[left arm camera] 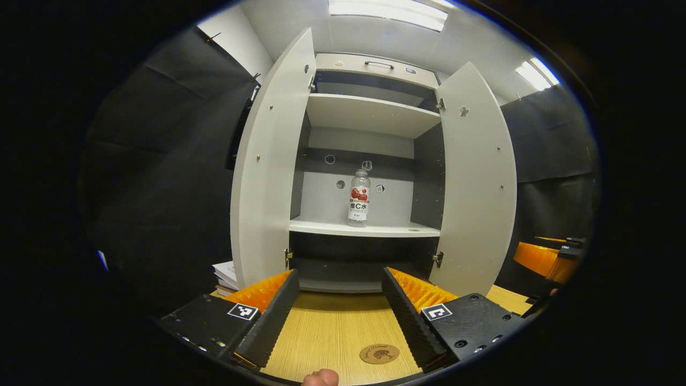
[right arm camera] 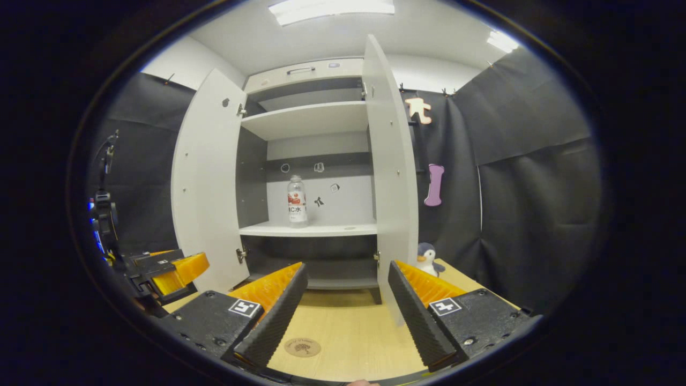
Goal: Grasp the bottle in the cabinet with the left hand and place it on the coaster, then close the right door with the right hand and the left door with the left hand.
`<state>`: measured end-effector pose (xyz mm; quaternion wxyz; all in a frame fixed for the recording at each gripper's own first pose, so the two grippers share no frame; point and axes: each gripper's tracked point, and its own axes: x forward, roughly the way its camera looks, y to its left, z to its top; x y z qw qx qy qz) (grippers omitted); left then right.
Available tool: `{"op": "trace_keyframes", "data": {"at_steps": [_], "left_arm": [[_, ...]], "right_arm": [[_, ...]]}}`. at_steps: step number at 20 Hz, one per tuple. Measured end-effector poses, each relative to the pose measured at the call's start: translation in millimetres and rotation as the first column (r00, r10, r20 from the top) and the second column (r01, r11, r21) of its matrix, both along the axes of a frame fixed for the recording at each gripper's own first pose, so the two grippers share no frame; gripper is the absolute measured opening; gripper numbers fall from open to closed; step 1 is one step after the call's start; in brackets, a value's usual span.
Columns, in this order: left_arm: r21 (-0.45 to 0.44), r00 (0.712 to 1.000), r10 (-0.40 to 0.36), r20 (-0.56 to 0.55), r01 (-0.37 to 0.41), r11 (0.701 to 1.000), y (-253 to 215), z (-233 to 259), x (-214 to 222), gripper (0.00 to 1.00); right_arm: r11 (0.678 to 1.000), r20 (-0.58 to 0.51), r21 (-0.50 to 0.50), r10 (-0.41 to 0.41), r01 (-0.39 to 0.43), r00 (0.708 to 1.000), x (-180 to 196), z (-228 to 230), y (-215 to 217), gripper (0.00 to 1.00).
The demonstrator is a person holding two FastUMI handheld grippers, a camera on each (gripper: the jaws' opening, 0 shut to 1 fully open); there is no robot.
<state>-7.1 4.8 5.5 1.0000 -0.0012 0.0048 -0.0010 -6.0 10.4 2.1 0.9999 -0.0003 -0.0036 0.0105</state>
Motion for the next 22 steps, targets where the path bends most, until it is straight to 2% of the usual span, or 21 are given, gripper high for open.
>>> {"op": "trace_keyframes", "data": {"at_steps": [7,9,10,11,12,13,14,18,19,21,22], "left_arm": [[0.016,1.0,-0.011,0.01,0.011,1.0,-0.8,4.8,-0.3,0.95],[-0.011,0.999,-0.047,-0.001,0.046,0.999,-8.6,8.0,3.7,0.9],[-0.019,0.998,-0.066,-0.003,0.066,0.998,-11.7,11.9,8.5,0.94],[-0.02,0.997,-0.079,0.002,0.079,0.997,-12.8,16.9,14.8,0.94],[-0.018,0.996,-0.093,0.008,0.093,0.996,-14.9,23.1,23.7,0.95],[-0.015,0.994,-0.109,0.012,0.109,0.994,-18.2,28.5,34.0,0.9],[-0.018,0.992,-0.123,0.02,0.123,0.992,-21.8,34.1,46.0,0.95],[-0.031,0.983,-0.178,0.039,0.18,0.983,-42.7,55.1,106.4,0.95],[-0.016,0.981,-0.187,0.042,0.188,0.982,-47.2,60.7,124.1,0.99],[0.009,0.98,-0.194,0.049,0.194,0.981,-51.9,73.3,162.4,0.89],[0.015,0.981,-0.189,0.052,0.188,0.982,-52.2,79.4,181.8,0.94]], "right_arm": [[1.0,-0.002,-0.001,0.013,-0.013,1.0,0.2,2.4,5.7,0.99],[1.0,-0.002,-0.003,0.014,-0.014,1.0,-0.9,1.6,5.9,0.99],[1.0,-0.003,-0.004,0.015,-0.015,1.0,-0.8,1.3,7.2,0.99],[1.0,-0.005,-0.006,0.016,-0.016,1.0,-1.5,1.6,7.6,0.99],[1.0,-0.006,-0.008,0.016,-0.016,1.0,-2.7,0.9,7.3,0.99],[1.0,-0.006,-0.008,0.015,-0.015,1.0,-3.5,1.9,7.4,0.99],[1.0,-0.004,-0.008,0.012,-0.012,1.0,-4.0,2.1,7.1,0.99],[1.0,0.001,0.001,-0.011,0.011,1.0,-10.6,4.6,1.5,0.99],[1.0,0.002,0.006,-0.019,0.019,1.0,-12.6,5.0,-0.9,0.99],[0.999,-0.009,0.013,-0.033,0.033,0.999,-15.0,2.8,-5.1,0.98],[0.999,-0.015,0.015,-0.041,0.041,0.999,-15.3,2.4,-7.4,0.99]]}}
